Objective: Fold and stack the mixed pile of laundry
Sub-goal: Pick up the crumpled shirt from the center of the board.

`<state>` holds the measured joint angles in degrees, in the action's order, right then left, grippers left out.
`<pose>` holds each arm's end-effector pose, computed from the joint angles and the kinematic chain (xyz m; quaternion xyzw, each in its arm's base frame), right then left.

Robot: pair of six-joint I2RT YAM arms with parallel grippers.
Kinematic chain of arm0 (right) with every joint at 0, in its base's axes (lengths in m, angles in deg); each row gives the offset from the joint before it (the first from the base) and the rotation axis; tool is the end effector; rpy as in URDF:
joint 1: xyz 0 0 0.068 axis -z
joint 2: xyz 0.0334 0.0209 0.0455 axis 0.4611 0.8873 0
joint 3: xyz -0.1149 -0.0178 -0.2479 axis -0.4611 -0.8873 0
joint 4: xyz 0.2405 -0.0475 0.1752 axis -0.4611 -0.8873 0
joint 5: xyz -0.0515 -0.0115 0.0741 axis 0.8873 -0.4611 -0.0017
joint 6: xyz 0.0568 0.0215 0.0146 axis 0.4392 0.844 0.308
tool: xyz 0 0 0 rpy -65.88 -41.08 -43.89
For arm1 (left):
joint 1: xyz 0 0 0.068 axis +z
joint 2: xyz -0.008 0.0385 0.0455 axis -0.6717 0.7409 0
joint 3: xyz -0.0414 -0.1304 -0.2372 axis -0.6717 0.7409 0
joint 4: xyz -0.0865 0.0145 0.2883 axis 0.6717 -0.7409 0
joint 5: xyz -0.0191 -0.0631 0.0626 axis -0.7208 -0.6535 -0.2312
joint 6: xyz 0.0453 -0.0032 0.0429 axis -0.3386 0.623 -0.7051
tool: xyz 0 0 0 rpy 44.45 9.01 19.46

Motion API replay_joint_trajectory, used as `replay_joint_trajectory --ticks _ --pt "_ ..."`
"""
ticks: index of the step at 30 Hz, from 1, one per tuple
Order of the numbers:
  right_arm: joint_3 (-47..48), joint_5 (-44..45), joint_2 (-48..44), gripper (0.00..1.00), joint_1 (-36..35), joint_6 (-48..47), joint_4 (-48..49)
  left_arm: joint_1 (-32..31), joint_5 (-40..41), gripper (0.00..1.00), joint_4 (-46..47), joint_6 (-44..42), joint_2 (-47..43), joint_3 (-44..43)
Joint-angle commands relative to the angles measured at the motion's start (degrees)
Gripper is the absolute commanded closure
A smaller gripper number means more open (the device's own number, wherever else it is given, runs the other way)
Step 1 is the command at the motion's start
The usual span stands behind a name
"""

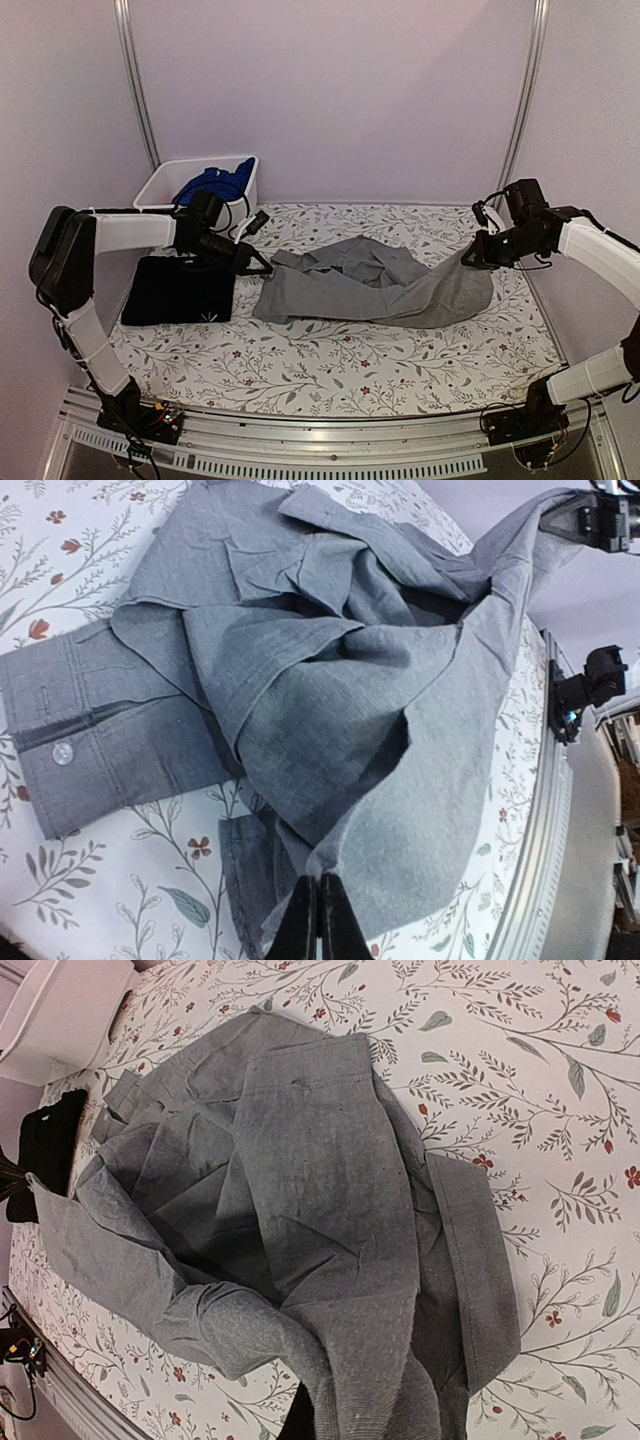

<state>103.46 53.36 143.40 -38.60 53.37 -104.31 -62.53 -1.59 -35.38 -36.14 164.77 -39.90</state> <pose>0.3010 0.0748 0.2549 -0.0625 0.9386 0.2065 0.2693 0.3616 -0.1700 0.1632 0.2961 0.8413 -0.4009 0.2094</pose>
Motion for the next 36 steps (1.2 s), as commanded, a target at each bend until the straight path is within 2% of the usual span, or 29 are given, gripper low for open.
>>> replay_joint_trajectory --ticks 1,5,8,16,21,26,29,32,36 --pt "1.71 -1.34 0.00 1.00 0.49 -0.31 1.64 0.54 6.28 1.00 -0.42 -0.38 1.19 -1.85" --pt "1.42 -1.24 -0.03 1.00 0.42 -0.20 1.58 0.24 3.04 1.00 -2.26 -4.69 3.58 -0.94" --pt "1.68 1.45 -0.08 1.00 0.50 -0.03 0.41 -2.62 2.52 1.00 -4.48 -9.09 3.36 1.07" --pt "1.75 5.28 0.44 1.00 4.08 0.88 -1.61 -12.22 2.15 1.00 -2.16 -5.46 -6.05 11.90" --pt "1.85 4.22 0.96 1.00 5.02 -0.14 -1.05 -10.83 6.03 1.00 -0.83 -4.70 -9.84 16.04" --pt "1.88 1.24 2.73 1.00 5.00 -0.53 0.31 -9.21 11.68 0.99 1.43 -4.45 -9.56 14.37" --pt "2.01 -0.83 3.49 1.00 5.01 -0.61 1.06 -9.21 13.18 0.82 1.32 -5.42 -7.36 10.81" --pt "2.03 -1.62 3.99 1.00 5.03 -0.77 1.16 -9.22 13.40 0.60 -0.91 -6.26 -3.59 6.82" --pt "1.86 -0.93 3.80 1.00 5.00 -1.31 0.95 -10.62 13.65 0.47 -1.60 -8.87 -2.15 5.51"
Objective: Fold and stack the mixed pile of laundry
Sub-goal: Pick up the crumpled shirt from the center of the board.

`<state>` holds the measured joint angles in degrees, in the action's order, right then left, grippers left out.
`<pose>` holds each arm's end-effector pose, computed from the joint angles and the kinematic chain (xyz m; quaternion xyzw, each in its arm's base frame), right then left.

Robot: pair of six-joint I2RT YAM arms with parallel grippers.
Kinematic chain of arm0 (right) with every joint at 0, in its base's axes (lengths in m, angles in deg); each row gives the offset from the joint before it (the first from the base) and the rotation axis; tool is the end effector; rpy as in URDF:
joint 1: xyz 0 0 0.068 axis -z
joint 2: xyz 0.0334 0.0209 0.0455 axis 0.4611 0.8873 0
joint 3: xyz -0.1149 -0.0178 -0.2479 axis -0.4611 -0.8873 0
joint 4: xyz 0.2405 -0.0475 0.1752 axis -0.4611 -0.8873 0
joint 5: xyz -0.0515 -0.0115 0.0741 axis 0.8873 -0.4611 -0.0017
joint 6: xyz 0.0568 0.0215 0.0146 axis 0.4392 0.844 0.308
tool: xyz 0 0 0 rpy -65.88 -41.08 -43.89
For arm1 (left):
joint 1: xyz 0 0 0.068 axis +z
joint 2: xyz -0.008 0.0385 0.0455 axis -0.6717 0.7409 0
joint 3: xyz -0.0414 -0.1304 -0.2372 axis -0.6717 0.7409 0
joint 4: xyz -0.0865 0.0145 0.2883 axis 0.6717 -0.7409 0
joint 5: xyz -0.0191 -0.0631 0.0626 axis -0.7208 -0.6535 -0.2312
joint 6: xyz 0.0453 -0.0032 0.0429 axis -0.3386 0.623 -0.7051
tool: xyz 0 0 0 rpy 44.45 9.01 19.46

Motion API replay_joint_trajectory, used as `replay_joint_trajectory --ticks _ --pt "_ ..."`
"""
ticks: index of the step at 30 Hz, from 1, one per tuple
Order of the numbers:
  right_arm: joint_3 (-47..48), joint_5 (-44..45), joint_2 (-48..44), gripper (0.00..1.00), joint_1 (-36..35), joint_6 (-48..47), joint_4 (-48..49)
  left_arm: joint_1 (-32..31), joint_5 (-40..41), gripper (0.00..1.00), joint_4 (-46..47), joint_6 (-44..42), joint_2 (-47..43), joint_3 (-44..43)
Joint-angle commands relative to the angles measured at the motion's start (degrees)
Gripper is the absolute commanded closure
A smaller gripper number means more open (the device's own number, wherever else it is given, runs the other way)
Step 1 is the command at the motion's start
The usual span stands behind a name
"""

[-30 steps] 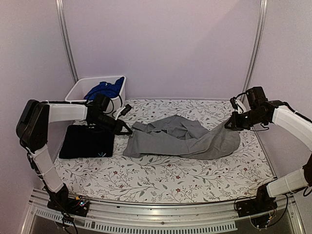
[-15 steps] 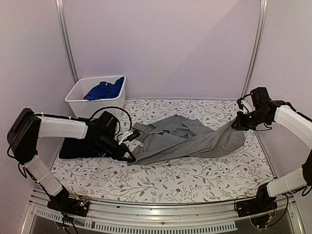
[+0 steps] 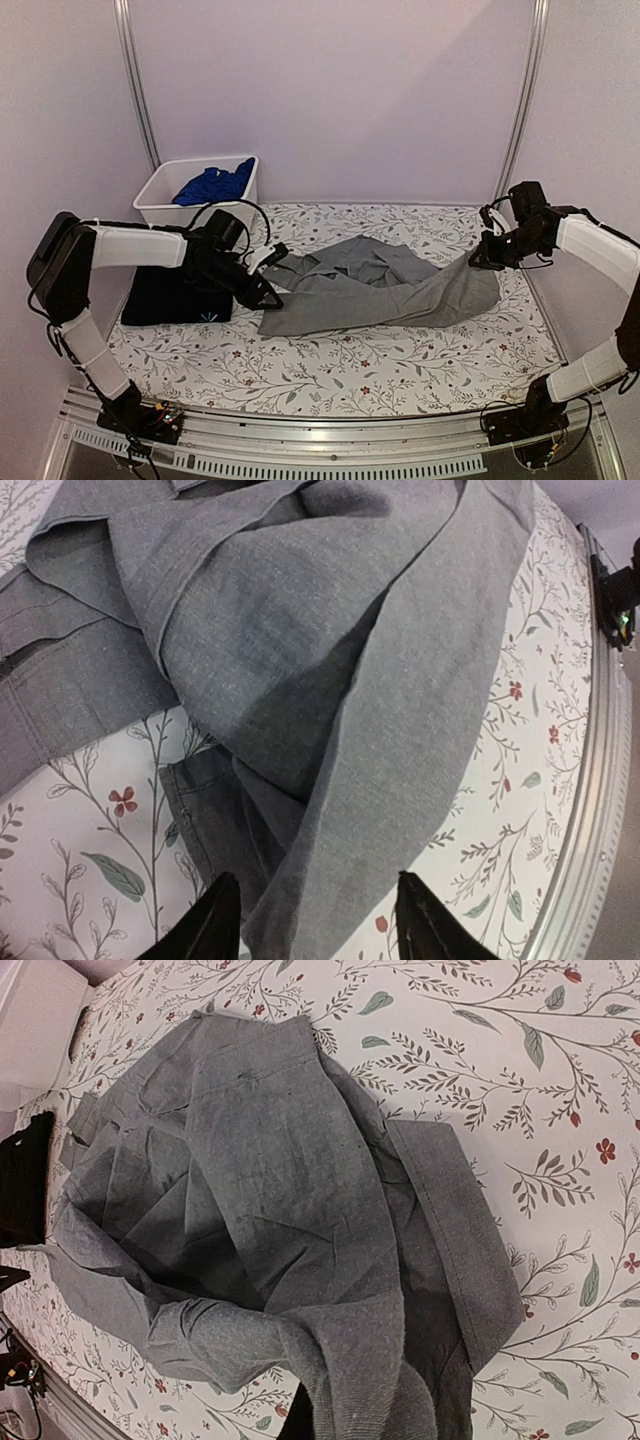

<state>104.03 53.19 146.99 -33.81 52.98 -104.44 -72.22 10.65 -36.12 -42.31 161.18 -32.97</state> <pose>0.3155 0.0506 0.2399 -0.0224 0.9479 0.1933 0.2522 0.3081 -0.2079 0.1410 0.3883 0.8463 -0.3109 0.1905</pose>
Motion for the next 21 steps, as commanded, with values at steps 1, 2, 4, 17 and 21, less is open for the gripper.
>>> replay_joint_trajectory --ticks 1,2,4,17,21 --pt "1.21 -0.59 0.03 1.00 0.26 -0.92 1.00 -1.02 2.10 0.46 -0.54 -3.03 1.64 -1.42" --pt "1.19 -0.55 -0.07 1.00 0.23 -0.93 0.95 -1.05 2.92 0.46 0.03 -3.39 1.88 -1.53" --pt "1.04 -0.67 -0.23 1.00 0.23 -0.97 0.91 -0.80 3.45 0.47 0.45 -4.26 2.94 -2.42" --pt "4.44 -2.95 -0.02 1.00 0.27 -1.42 1.70 1.42 7.47 1.00 -0.64 -1.86 5.06 -11.87" --pt "13.28 0.64 0.86 1.00 0.39 -1.92 2.61 5.38 10.02 1.00 -0.62 4.51 0.38 -20.65"
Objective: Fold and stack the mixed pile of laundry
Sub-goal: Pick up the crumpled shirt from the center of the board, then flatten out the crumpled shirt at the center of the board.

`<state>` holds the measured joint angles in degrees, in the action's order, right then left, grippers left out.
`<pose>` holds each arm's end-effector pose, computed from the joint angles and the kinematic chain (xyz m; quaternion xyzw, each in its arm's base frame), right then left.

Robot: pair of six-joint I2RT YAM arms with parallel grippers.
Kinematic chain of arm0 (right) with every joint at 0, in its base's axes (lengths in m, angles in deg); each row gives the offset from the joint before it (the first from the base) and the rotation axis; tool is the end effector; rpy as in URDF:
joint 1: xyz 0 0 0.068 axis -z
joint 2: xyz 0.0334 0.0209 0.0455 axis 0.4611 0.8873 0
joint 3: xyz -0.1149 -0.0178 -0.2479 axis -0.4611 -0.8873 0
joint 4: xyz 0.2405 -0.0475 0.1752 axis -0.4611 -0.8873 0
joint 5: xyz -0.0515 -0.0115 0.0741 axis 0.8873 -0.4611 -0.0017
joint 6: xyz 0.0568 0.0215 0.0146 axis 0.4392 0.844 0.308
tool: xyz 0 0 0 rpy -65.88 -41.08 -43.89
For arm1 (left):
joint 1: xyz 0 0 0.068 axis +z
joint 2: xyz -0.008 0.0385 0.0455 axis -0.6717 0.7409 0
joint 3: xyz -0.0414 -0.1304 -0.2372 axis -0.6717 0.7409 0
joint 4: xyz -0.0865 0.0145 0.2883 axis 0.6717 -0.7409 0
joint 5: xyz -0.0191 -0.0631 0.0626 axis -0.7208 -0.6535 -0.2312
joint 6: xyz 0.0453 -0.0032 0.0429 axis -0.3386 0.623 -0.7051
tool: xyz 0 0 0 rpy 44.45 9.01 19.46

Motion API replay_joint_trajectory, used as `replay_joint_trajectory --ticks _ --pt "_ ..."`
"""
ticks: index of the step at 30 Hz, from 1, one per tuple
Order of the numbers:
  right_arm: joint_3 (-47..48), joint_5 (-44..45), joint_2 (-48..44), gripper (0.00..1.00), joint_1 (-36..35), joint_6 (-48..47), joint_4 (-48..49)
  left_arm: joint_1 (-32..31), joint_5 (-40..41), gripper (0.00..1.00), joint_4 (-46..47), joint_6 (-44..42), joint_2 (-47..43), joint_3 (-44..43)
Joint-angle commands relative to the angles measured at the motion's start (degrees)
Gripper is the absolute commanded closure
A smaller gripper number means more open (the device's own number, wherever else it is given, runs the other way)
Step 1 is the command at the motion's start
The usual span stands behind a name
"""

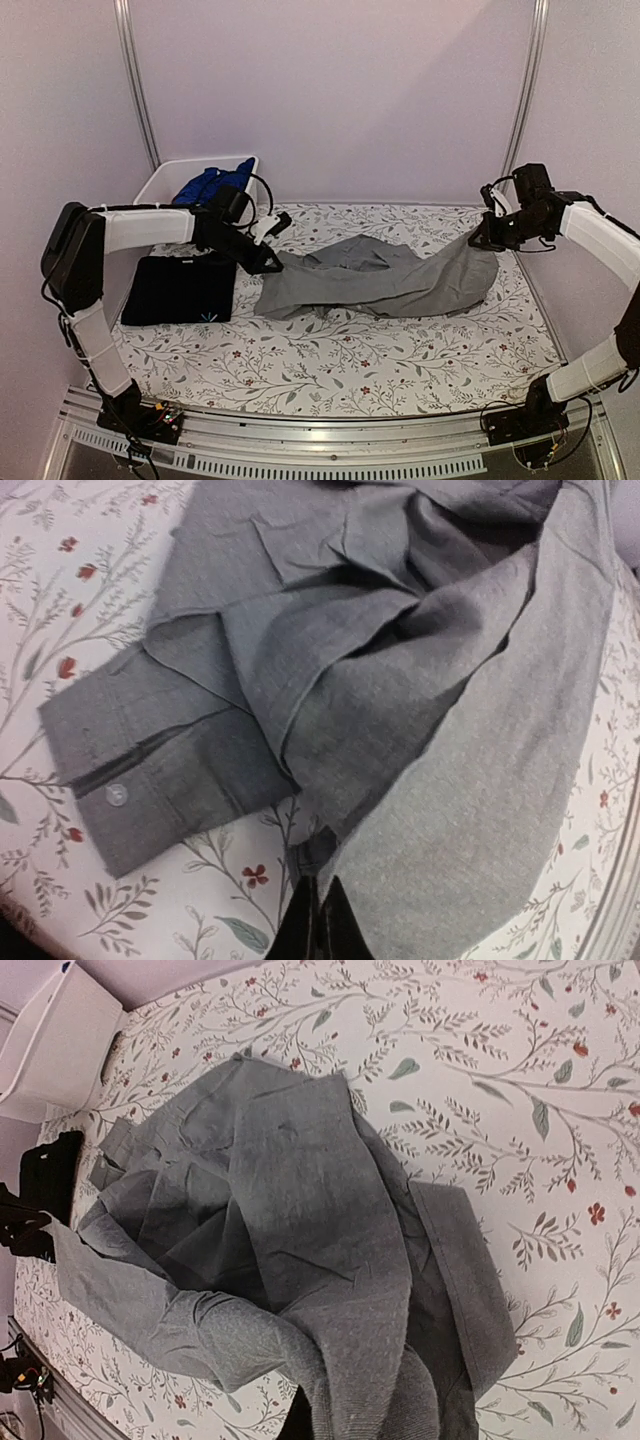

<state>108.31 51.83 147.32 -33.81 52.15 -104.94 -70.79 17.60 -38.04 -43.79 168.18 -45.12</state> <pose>0.3241 0.0526 0.2648 -0.0378 0.9372 0.2046 0.2799 0.3595 -0.2196 0.1595 0.3833 0.8563 -0.2525 0.2368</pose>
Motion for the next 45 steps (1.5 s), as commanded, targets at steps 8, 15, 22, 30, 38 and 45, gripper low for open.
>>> replay_joint_trajectory --ticks 8,15,22,30,38,45 --pt "36.55 8.83 6.71 1.00 1.90 -2.17 7.28 4.23 15.48 1.00 -0.62 11.90 -7.57 -33.50" --pt "48.36 5.76 5.46 1.00 1.93 -7.71 9.83 2.90 11.85 1.00 -0.76 12.53 -12.07 -41.69" --pt "42.59 -2.03 -7.42 1.00 1.90 -9.57 17.03 -2.21 10.10 1.00 7.24 9.69 -25.23 -33.35" --pt "47.96 -2.70 -9.42 1.00 1.94 -8.62 16.28 -3.24 5.40 1.00 5.95 11.88 -27.56 -37.68" --pt "38.31 3.26 -6.17 1.00 1.93 -6.59 13.68 -3.09 10.04 1.00 -1.07 11.84 -21.68 -35.94" --pt "25.32 6.51 0.23 1.00 1.96 -5.24 14.50 -0.44 20.45 1.00 -1.89 16.73 -11.77 -28.03"
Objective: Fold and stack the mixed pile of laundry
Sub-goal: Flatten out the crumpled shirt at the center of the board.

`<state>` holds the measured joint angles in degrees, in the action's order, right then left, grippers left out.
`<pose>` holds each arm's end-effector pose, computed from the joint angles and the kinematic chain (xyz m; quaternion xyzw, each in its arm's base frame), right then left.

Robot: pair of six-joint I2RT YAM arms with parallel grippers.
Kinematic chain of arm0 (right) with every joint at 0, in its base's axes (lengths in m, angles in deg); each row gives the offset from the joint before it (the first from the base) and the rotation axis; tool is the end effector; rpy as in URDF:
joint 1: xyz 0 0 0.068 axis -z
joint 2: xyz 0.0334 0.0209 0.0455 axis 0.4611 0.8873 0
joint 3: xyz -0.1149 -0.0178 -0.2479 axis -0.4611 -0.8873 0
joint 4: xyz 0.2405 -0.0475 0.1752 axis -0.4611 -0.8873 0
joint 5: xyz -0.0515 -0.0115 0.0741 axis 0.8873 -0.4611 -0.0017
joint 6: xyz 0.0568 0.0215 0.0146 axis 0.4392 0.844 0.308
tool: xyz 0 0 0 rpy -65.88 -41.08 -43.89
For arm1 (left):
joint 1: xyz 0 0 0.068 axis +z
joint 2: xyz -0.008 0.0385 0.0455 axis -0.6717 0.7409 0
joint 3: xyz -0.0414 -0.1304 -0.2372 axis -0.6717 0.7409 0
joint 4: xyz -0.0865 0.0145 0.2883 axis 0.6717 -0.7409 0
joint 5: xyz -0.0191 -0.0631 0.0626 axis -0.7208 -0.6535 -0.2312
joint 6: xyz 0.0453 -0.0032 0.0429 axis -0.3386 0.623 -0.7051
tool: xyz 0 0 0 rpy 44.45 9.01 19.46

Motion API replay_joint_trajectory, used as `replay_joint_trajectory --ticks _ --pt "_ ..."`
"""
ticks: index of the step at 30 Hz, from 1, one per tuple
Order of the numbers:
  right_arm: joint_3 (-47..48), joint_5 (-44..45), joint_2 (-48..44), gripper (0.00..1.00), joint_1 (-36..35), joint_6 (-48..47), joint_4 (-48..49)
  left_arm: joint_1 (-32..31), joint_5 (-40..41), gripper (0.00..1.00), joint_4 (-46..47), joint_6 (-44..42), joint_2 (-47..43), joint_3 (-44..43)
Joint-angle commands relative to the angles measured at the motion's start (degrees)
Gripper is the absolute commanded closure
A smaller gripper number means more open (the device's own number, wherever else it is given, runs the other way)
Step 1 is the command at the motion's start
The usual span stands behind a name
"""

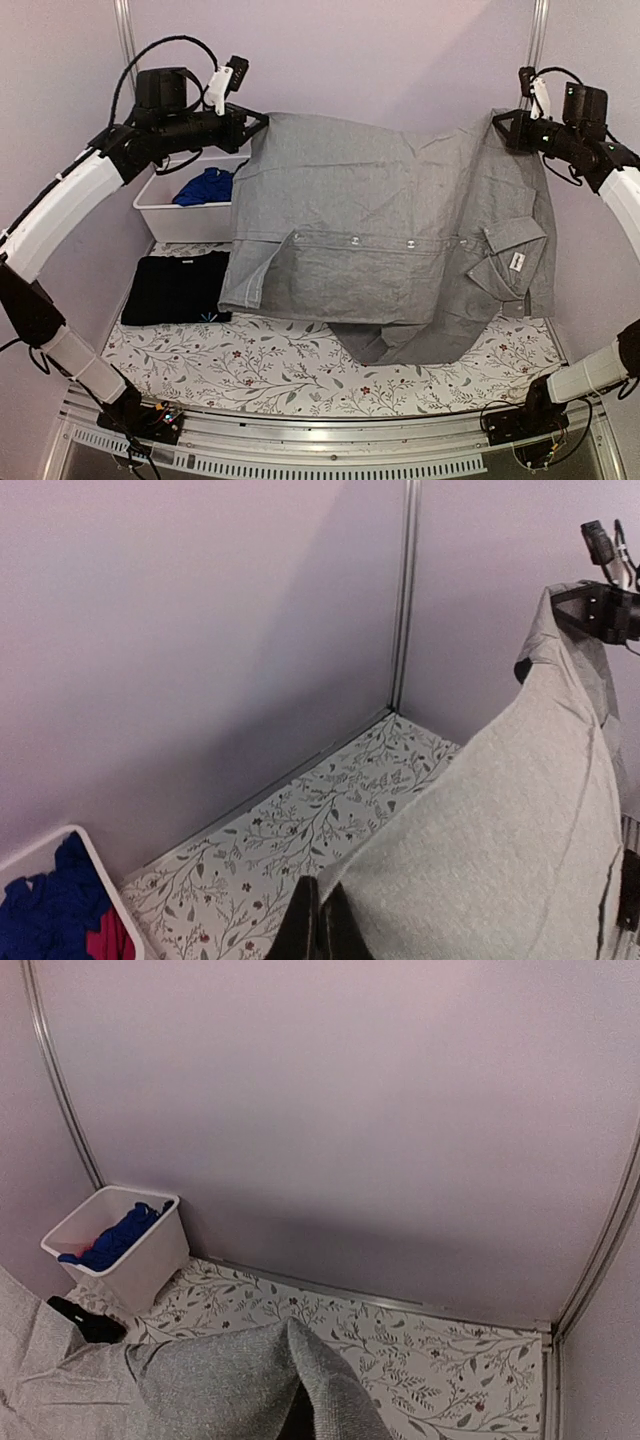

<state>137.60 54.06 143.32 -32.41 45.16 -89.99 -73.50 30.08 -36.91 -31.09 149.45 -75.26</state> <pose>0.3149 0.0420 0.5072 -0.1277 0.7293 0.1524 0.6547 0.3214 -0.2084 0.4926 0.2719 0.7011 -0.2650 0.6036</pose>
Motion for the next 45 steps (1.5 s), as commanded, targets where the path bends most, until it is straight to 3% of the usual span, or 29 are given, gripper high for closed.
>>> replay_joint_trajectory --ticks 1,3,7,10,13,16,18,23,29,33,39,45 --pt "-3.24 4.97 6.50 1.00 0.56 2.49 0.03 3.09 8.37 1.00 -3.44 4.78 9.89 0.38" --pt "1.08 6.61 12.22 1.00 0.59 3.37 1.07 4.52 9.41 1.00 -4.58 5.96 18.03 -6.94" --pt "21.08 8.12 25.13 1.00 1.26 3.74 1.46 6.99 9.74 1.00 -6.25 7.83 35.60 -34.79" --pt "37.66 5.11 33.25 1.00 2.14 5.78 4.79 9.88 5.06 1.00 7.31 14.93 35.91 -39.73" --pt "45.94 -0.93 34.02 1.00 2.33 6.44 15.02 9.48 0.83 1.00 23.40 13.92 31.24 -38.62" --pt "36.12 -1.90 27.80 1.00 2.40 5.81 35.85 9.42 -0.74 1.00 33.14 10.36 26.40 -33.76" --pt "30.75 0.43 22.70 1.00 2.38 3.85 41.69 9.63 -1.18 1.00 36.66 8.25 23.39 -27.94" --pt "17.35 -5.20 21.30 1.00 2.49 -0.68 40.75 9.74 -6.25 1.00 33.68 6.44 22.92 -16.05" --pt "-6.78 -11.58 17.23 1.00 2.49 -0.88 35.91 9.55 -8.50 1.00 36.79 7.22 19.14 8.94" --pt "-18.69 -13.58 13.16 0.98 2.49 -5.40 32.62 9.53 -9.45 1.00 35.04 5.98 18.19 19.57" --pt "-21.19 -15.80 14.52 1.00 2.49 -7.94 22.94 9.59 -10.82 1.00 31.72 4.14 17.61 26.11" --pt "-9.44 -14.12 16.89 1.00 2.65 -9.65 13.34 9.50 -13.05 1.00 25.11 2.42 14.94 24.07"
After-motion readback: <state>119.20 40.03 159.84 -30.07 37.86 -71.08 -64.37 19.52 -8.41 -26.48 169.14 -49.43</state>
